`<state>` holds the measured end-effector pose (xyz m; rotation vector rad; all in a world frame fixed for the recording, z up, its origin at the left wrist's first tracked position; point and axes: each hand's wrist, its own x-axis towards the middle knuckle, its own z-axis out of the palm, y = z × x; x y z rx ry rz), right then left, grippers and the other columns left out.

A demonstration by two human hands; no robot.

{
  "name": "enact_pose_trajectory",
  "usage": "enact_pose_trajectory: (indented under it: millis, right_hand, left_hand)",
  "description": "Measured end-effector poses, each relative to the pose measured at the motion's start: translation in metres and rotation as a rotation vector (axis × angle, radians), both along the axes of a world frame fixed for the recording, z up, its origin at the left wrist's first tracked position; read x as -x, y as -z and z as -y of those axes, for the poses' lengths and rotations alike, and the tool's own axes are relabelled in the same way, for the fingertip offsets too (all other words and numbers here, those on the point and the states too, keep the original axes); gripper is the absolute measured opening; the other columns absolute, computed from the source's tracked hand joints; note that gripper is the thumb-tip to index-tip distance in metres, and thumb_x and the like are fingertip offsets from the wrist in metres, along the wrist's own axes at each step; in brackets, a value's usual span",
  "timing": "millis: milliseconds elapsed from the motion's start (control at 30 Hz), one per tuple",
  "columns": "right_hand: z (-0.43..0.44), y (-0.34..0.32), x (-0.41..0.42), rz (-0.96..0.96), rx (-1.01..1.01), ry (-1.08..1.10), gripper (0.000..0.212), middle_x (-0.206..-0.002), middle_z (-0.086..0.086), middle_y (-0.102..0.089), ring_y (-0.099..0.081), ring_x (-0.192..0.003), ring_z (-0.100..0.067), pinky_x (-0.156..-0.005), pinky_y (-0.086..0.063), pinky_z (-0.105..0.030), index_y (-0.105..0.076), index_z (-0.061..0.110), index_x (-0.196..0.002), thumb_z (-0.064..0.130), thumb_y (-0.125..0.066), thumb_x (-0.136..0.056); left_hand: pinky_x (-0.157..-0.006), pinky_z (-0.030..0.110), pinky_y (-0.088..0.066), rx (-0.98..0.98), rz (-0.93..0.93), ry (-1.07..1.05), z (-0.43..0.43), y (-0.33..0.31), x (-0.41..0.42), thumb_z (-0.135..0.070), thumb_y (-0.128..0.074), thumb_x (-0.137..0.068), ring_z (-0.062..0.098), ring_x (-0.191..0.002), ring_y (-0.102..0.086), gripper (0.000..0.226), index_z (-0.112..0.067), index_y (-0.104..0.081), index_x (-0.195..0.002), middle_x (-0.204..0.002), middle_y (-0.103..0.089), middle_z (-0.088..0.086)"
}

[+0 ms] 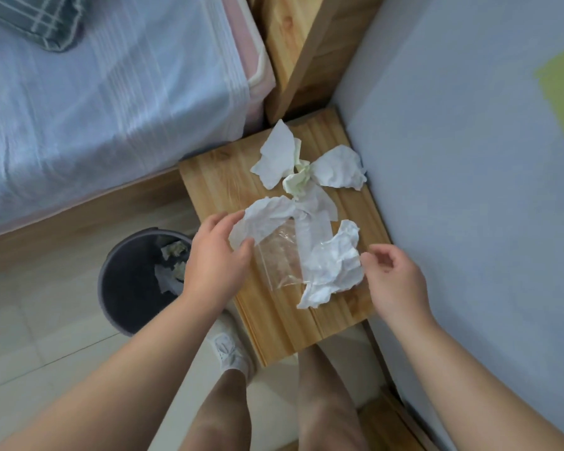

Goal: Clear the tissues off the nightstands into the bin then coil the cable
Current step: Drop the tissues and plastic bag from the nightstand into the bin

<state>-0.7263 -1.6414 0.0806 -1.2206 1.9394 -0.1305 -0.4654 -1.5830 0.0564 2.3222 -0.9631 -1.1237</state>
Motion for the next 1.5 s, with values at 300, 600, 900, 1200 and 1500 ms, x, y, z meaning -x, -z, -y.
enact_pose_trajectory:
  millis: [300,600,900,1200,1500]
  right_hand:
    - [0.012,0.036,0.004,0.062,-0.226,0.088,0.069,-0.108,0.010,-0.065,-0.067,-0.099,-0.015,-0.089,-0.057,-0.039,-0.056,0.023,-0.142,0.038,-0.085,-0.082]
    - [0.027,0.025,0.026,0.054,-0.138,-0.003,0.008,-0.093,0.012,-0.073,-0.070,-0.088,-0.012,-0.065,-0.052,-0.026,-0.070,0.035,-0.088,0.032,-0.069,-0.095]
    - [0.025,-0.032,0.039,0.097,0.056,0.075,0.021,-0.063,-0.004,-0.057,-0.060,-0.065,-0.032,-0.059,-0.039,-0.035,-0.057,0.019,-0.079,0.038,-0.051,-0.075]
    - [0.028,-0.086,-0.016,0.329,0.168,0.041,0.015,-0.073,-0.002,-0.066,-0.072,-0.074,-0.019,-0.078,-0.059,-0.056,-0.062,0.022,-0.073,0.035,-0.055,-0.071]
    - [-0.037,-0.053,-0.170,0.431,-0.059,-0.265,0.016,-0.093,-0.003,-0.071,-0.073,-0.092,-0.028,-0.082,-0.064,-0.055,-0.062,0.023,-0.084,0.037,-0.056,-0.084]
  left_hand:
    - [-0.081,0.038,-0.052,-0.105,0.081,0.070,0.019,0.028,0.004,-0.029,-0.069,-0.099,0.016,-0.105,-0.061,0.066,-0.045,-0.041,-0.155,-0.155,-0.045,0.000]
    - [-0.065,0.041,-0.062,-0.055,-0.153,-0.205,0.017,0.023,0.005,-0.024,-0.065,-0.100,0.021,-0.075,-0.073,0.023,-0.045,-0.073,-0.104,-0.086,-0.075,-0.008]
    - [-0.076,0.048,-0.065,0.063,-0.335,-0.368,-0.007,-0.013,0.008,-0.029,-0.077,-0.097,0.026,-0.083,-0.073,0.003,-0.028,-0.077,-0.094,-0.088,-0.078,0.002]
    - [-0.062,0.019,-0.059,0.203,-0.443,-0.481,-0.056,-0.033,-0.029,-0.023,-0.074,-0.098,0.008,-0.072,-0.075,0.015,-0.036,-0.077,-0.090,-0.087,-0.080,-0.005]
    - [-0.069,0.025,-0.061,0.196,-0.498,-0.907,-0.161,0.000,-0.100,-0.013,-0.071,-0.099,0.005,-0.083,-0.077,0.022,-0.033,-0.074,-0.109,-0.097,-0.083,-0.014]
